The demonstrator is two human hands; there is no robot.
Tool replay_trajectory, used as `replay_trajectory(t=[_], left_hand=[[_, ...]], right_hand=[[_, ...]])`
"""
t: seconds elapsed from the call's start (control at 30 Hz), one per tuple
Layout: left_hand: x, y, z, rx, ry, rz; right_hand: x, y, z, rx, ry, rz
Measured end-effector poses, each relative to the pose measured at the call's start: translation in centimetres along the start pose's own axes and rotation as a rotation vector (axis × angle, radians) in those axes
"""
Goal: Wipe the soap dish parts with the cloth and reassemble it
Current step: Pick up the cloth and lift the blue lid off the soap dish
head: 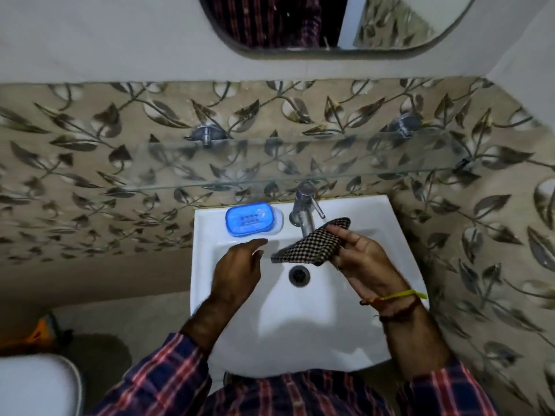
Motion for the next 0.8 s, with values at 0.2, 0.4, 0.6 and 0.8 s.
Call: replay_trajectory(t=[0.2,0.4,0.6,0.8], left_hand=[[1.0,-0.6,-1.3,0.067,0.004,-0.008],[1.1,-0.8,-1.6,0.087,0.01,-0.051],[0.6,-1.2,-0.7,0.066,0.028,-0.158],[-1.7,-1.6,-0.3,0.119,0.237,-0.357]], right_hand=[[-2.0,-0.4,1.7,0.228,0.794,-0.336],[-3.7,-0.2,1.2,0.528,1.491,-0.545],[-2.8,-1.3,-1.3,0.179,0.563,-0.226],[-1.3,-1.6,-1.2,0.013,-0.023,0.011]])
Point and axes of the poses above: each hand's wrist, its own y-axis away from the middle knuckle, its own z-axis out of the palm, x = y × z, the point moved 3 cm from there along -y, towards the middle knuckle, and after that the axes turned 8 degrees about -x, right-handed, at the moved point
